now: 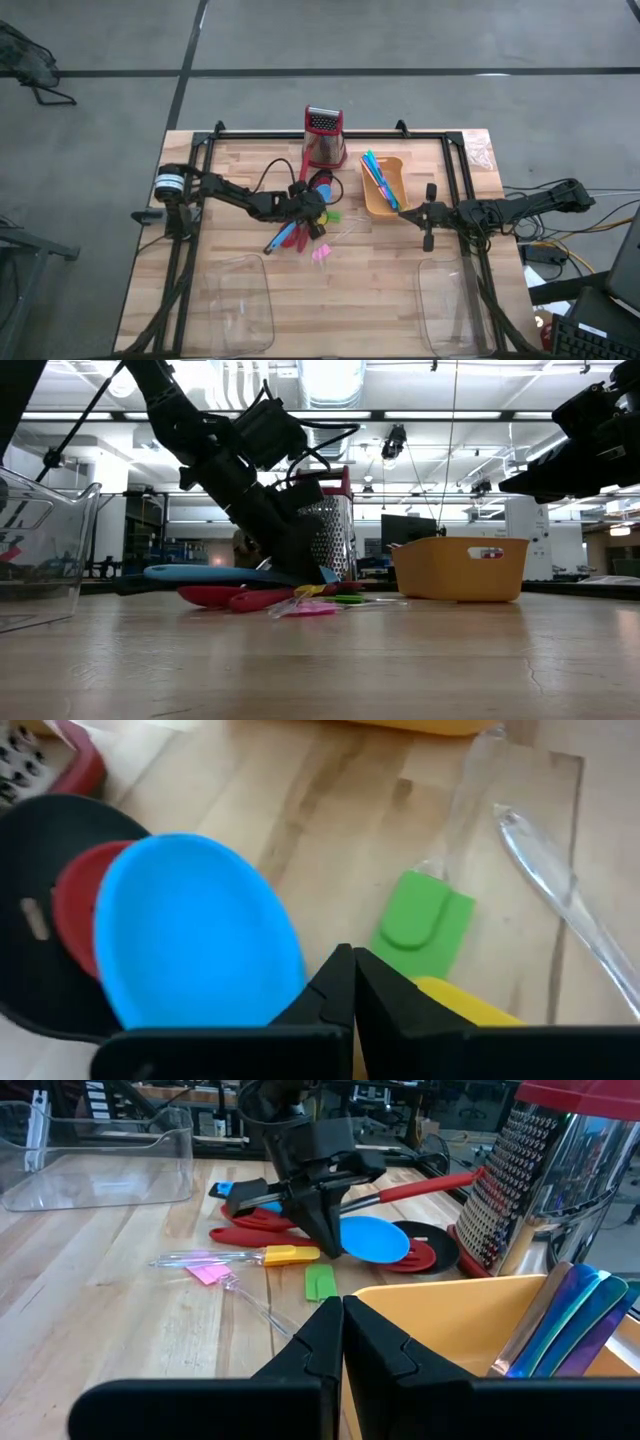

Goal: Pick & Place Kitchen Items
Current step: Put the blue serving spoon into the right transparent bin

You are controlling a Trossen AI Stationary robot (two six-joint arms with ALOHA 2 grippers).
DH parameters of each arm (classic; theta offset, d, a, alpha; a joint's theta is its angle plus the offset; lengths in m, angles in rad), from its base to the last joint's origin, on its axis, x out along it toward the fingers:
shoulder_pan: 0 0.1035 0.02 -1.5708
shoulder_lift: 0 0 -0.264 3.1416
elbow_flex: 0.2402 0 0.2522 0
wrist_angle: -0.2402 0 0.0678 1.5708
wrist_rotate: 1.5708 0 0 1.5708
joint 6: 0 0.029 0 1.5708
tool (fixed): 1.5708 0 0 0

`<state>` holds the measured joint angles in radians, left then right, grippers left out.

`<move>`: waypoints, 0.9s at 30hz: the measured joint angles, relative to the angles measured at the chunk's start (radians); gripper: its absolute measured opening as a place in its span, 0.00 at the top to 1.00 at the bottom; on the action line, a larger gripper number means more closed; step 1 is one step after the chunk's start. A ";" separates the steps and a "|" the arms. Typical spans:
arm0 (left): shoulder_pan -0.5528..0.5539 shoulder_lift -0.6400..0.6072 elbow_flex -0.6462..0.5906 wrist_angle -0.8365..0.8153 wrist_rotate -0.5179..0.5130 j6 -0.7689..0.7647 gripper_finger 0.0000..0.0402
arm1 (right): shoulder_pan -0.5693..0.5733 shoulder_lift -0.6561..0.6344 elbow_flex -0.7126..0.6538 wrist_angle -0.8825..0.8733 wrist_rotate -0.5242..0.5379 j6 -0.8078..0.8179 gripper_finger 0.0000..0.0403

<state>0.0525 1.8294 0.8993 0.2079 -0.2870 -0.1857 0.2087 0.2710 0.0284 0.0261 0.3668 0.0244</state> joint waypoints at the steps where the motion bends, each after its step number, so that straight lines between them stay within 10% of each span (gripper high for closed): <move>1: 0.000 0.000 0.000 -0.001 0.009 -0.003 0.99 | 0.000 0.000 0.000 0.000 0.000 0.001 0.98; 16: -0.067 -0.127 0.013 -0.109 0.037 -0.059 0.97 | 0.000 0.000 0.000 0.000 0.000 0.001 0.98; 27: -0.148 -0.241 0.011 -0.396 -0.292 -0.240 0.71 | 0.000 0.000 0.000 0.000 0.000 0.000 0.98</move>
<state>-0.0956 1.5883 0.9104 -0.1882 -0.5791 -0.4258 0.2085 0.2709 0.0284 0.0261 0.3668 0.0241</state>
